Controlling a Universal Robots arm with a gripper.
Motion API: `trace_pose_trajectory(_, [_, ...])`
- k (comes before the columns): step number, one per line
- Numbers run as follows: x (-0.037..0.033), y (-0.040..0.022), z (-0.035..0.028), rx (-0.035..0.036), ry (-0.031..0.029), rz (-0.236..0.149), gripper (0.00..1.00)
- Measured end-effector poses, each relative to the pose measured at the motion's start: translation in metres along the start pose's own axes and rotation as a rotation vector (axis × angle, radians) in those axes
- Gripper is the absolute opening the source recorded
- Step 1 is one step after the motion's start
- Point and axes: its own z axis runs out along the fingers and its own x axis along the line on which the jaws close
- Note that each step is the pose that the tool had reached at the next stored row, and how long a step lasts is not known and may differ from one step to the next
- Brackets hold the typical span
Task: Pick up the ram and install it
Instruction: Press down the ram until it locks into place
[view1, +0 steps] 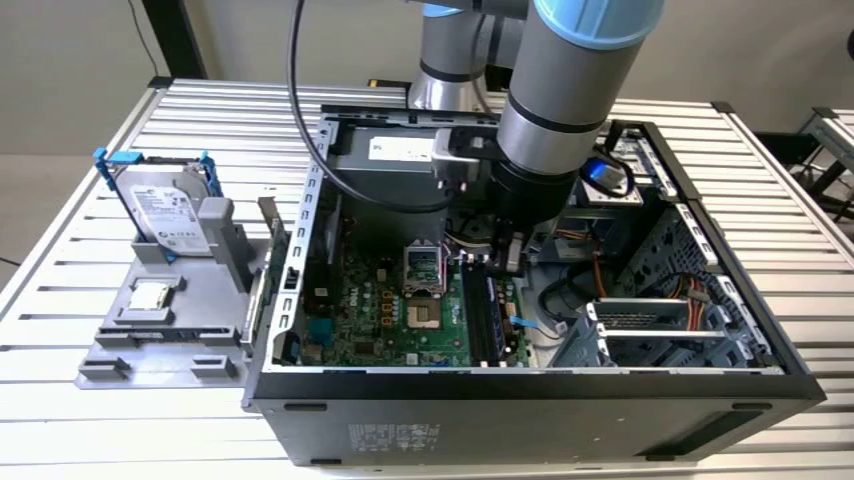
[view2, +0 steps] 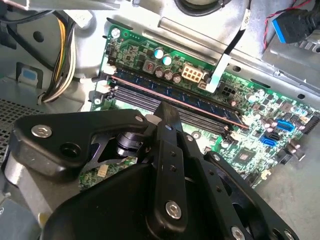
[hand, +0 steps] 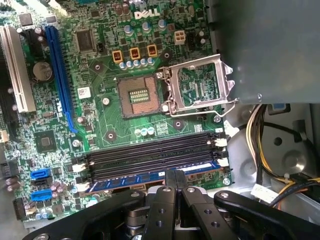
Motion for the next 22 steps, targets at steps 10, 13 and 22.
trace_pose_trajectory(10, [0.0, -0.0001, 0.0001, -0.0012, 0.0012, -0.056, 0.0])
trace_pose_trajectory(13, [-0.0001, -0.0008, 0.0003, -0.0019, 0.0017, -0.091, 0.0])
trace_pose_trajectory(22, [0.0011, -0.0075, 0.005, -0.0021, 0.0047, -0.118, 0.0])
